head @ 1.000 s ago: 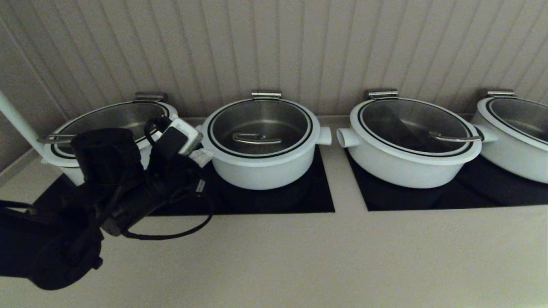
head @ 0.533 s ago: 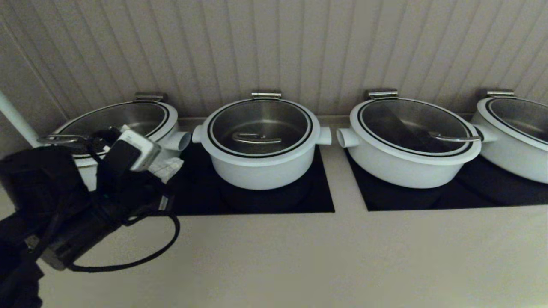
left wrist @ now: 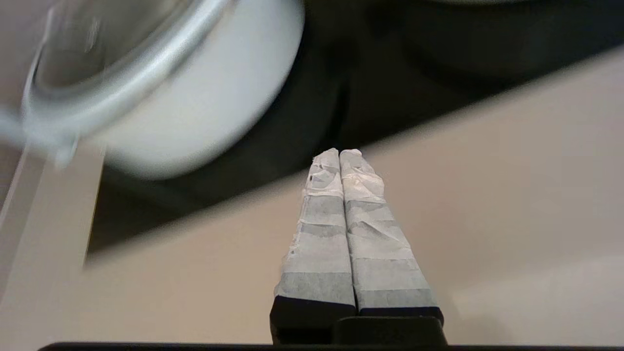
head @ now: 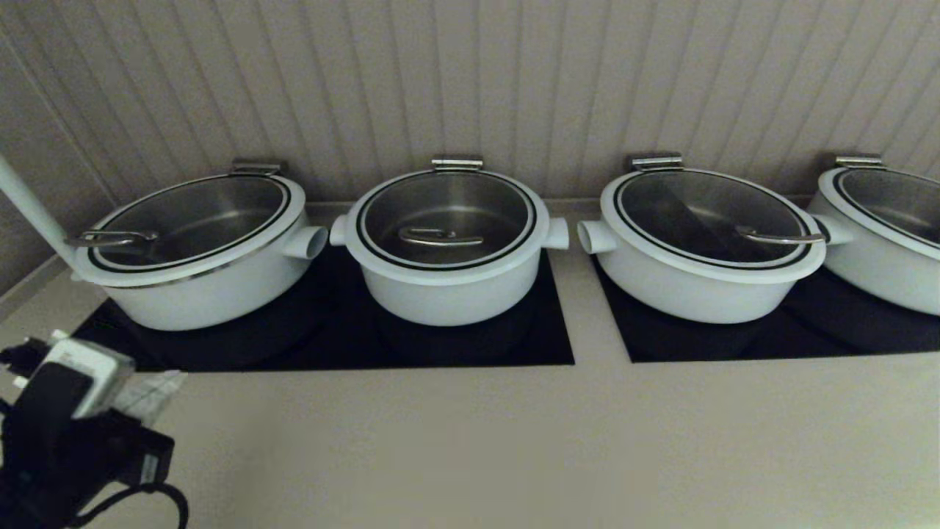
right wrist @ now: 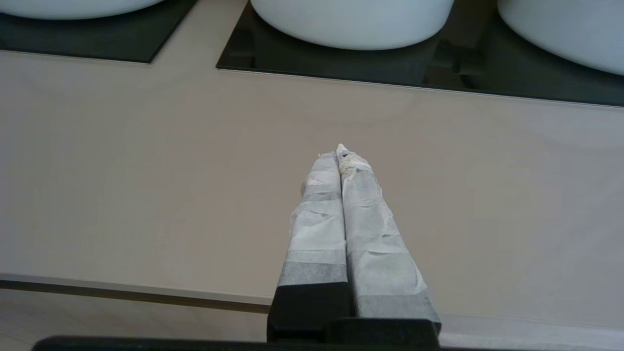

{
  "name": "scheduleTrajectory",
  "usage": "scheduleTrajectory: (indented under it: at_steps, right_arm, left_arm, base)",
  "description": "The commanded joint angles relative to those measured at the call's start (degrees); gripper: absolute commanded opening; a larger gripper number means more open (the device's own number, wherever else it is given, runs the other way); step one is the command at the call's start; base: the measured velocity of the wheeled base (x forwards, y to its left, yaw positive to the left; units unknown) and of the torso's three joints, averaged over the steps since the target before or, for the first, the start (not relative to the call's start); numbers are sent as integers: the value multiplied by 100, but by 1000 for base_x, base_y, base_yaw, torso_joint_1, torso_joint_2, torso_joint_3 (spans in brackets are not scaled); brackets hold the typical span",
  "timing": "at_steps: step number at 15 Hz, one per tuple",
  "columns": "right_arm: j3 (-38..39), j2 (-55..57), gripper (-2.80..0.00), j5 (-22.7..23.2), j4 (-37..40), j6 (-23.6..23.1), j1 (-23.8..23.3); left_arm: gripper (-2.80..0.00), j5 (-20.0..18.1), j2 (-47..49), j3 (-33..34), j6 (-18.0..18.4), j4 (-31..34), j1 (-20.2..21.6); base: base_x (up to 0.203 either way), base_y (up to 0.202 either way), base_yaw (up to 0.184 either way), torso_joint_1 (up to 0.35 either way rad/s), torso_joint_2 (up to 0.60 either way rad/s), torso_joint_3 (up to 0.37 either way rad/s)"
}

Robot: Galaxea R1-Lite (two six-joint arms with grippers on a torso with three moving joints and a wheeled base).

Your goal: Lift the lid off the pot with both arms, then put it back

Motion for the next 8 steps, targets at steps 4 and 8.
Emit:
scheduleTrajectory:
  at_steps: [4,8]
  right_arm:
    - [0,-2,-280,5,-2,-4,0]
    - [0,-2,-280,3,-3,-4,0]
  left_arm:
    - [-280,206,-1579,340,-98,1143,228]
    - [-280,367,-3037,344,-165,2459,231]
  base:
    - [0,0,0,0,0,0]
    - [0,0,0,0,0,0]
